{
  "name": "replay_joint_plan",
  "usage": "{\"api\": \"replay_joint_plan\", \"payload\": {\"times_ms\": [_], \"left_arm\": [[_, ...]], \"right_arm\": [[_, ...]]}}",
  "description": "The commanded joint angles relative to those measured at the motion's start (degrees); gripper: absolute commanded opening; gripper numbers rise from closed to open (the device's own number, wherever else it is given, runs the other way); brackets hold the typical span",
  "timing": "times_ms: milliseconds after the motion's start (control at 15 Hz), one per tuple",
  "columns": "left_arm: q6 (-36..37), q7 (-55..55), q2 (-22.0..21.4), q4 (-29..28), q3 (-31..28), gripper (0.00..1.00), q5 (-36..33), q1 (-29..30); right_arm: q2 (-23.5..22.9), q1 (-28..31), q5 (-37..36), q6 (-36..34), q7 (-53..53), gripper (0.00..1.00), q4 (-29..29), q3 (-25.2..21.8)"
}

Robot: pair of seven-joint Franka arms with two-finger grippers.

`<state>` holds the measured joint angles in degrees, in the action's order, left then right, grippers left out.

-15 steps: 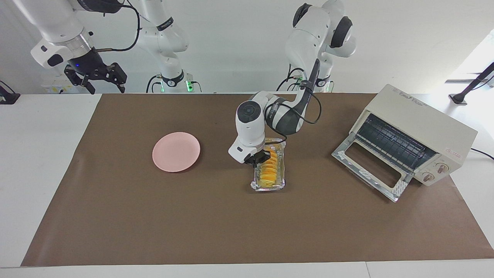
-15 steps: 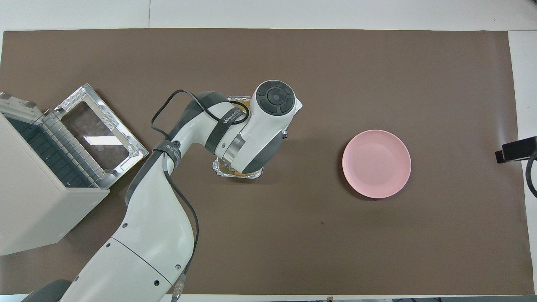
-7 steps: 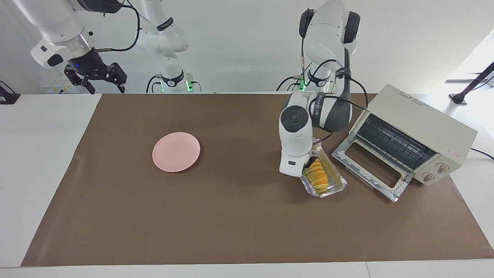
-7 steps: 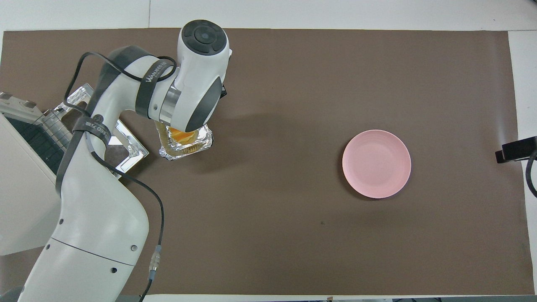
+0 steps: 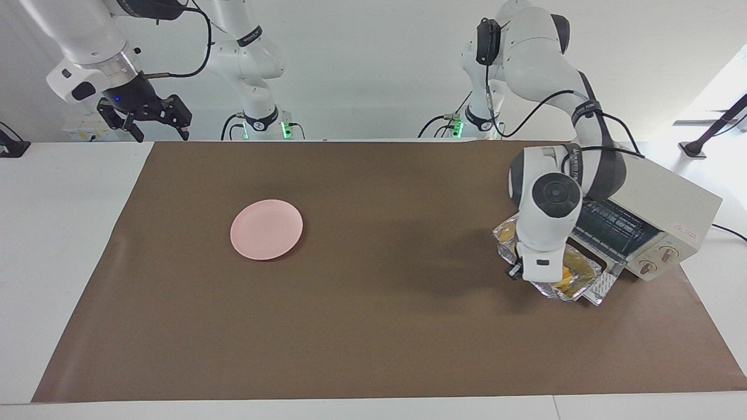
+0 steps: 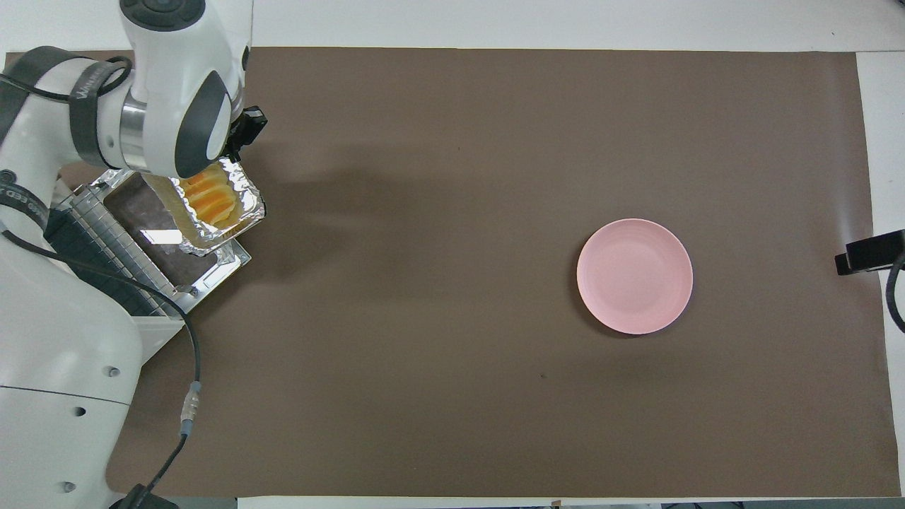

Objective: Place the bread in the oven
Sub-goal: 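Lower the foil tray into the oven with the left gripper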

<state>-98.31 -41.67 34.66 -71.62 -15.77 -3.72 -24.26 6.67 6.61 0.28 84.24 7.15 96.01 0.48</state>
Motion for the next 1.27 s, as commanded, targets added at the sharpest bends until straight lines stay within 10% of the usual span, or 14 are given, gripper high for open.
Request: {"api": "replay_joint_plan", "payload": {"times_ms": [0,1203], "left_arm": [[3.29,2.73,-2.57,-2.29,0.39,0.0,0.47,2.19],[2.42,2.03,-8.82,-14.16,-2.51,0.0,-0.32,5.89]], "right_arm": [[1.24,0.6,-0.55,-0.3,-0.47,1.0,1.2,0.66],[1.24,0.6,-0.55,-0.3,-0.38,1.0,1.2,0.66]]}}
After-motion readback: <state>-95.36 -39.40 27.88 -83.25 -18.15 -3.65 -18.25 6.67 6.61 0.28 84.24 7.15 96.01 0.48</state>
